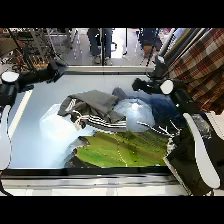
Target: Fold the clothes and pants, and hang the long-sleeved shirts on hangers.
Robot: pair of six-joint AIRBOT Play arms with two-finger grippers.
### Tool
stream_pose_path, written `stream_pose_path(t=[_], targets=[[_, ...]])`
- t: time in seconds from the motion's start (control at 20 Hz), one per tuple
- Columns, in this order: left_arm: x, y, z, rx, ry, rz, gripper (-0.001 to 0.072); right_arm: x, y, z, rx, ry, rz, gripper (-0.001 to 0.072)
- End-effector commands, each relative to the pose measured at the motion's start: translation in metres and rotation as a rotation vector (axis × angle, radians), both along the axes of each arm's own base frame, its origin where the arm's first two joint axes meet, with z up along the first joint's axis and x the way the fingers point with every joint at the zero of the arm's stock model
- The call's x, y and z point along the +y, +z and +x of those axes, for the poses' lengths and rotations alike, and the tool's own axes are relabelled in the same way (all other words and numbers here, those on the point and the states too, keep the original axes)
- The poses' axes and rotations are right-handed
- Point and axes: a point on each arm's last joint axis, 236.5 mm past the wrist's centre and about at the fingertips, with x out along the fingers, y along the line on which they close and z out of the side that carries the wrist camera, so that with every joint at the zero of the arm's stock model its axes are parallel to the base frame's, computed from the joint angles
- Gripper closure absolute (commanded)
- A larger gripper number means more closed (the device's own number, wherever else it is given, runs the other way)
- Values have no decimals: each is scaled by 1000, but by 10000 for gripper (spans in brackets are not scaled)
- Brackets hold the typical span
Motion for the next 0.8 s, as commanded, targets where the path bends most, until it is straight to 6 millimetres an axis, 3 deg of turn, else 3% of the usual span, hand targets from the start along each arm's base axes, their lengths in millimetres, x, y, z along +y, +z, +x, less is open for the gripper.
stream_pose_path(t=[0.0, 0.1, 0.2, 0.3, 0.35, 0.45, 0.5, 0.6, 0.75], targets=[[18, -94, -63, 379, -157, 217, 430, -36, -68, -57, 328, 115, 0, 133], [28, -135, -118, 620, -236, 428, 446, -18, -96, -96, 449, 203, 124, 151], [28, -155, -149, 740, -252, 600, 446, 3, -124, -135, 534, 242, 237, 149], [-11, -161, -163, 705, -292, 620, 422, 25, -151, -173, 609, 273, 336, 147], [-31, -167, -168, 674, -308, 627, 322, 34, -162, -183, 625, 270, 386, 147], [-66, -183, -180, 625, -333, 641, 135, 39, -179, -181, 600, 208, 446, 147], [-77, -194, -187, 618, -343, 656, 86, 38, -183, -178, 584, 185, 450, 148], [-84, -221, -194, 616, -341, 689, 86, 34, -185, -170, 558, 159, 437, 149], [-81, -253, -188, 612, -258, 677, 90, 31, -186, -164, 535, 144, 428, 149]])
